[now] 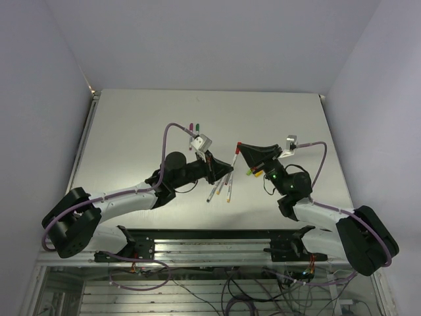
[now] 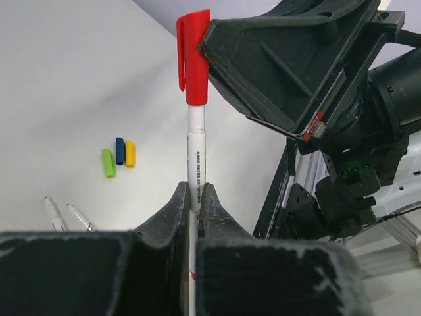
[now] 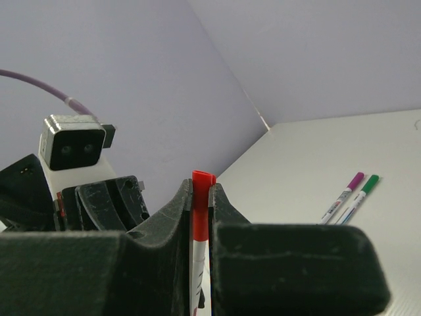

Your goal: Insert the pens into the pen caps

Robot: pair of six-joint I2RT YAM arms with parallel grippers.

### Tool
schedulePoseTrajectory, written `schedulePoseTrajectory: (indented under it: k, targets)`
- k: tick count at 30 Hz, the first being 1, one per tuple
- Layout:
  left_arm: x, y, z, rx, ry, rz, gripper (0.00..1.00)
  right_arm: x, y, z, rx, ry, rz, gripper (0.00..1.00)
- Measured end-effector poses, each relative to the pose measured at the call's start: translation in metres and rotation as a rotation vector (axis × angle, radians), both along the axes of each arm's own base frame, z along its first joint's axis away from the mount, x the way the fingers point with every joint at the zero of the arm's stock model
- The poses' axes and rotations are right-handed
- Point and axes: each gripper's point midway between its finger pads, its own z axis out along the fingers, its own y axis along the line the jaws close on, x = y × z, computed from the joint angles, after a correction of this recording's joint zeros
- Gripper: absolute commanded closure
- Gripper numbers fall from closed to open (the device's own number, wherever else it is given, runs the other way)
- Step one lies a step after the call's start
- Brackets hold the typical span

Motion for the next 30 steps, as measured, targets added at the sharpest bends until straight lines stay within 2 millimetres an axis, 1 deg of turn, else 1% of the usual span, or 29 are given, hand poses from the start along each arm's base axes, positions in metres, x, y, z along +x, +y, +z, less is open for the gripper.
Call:
schedulePoseTrajectory:
  k: [8, 18, 25, 30]
  targets:
    - [0.003, 0.002, 0.001, -0.015, -0.003, 0.022, 0.93, -0.003, 0.010, -0.010, -0.013, 0.024, 0.062, 1.00]
    - [0.005, 0.003, -0.002, -0.005, -0.001, 0.036, 0.93, -0.003, 0.017, -0.014, -0.028, 0.037, 0.088, 1.00]
    - [0.012, 0.005, -0.007, 0.039, -0.001, 0.070, 0.93, 0.002, 0.026, -0.021, -0.118, 0.068, 0.043, 1.00]
    - [0.017, 0.007, -0.010, 0.068, -0.011, 0.098, 0.93, 0.004, 0.028, -0.026, -0.166, 0.078, 0.006, 1.00]
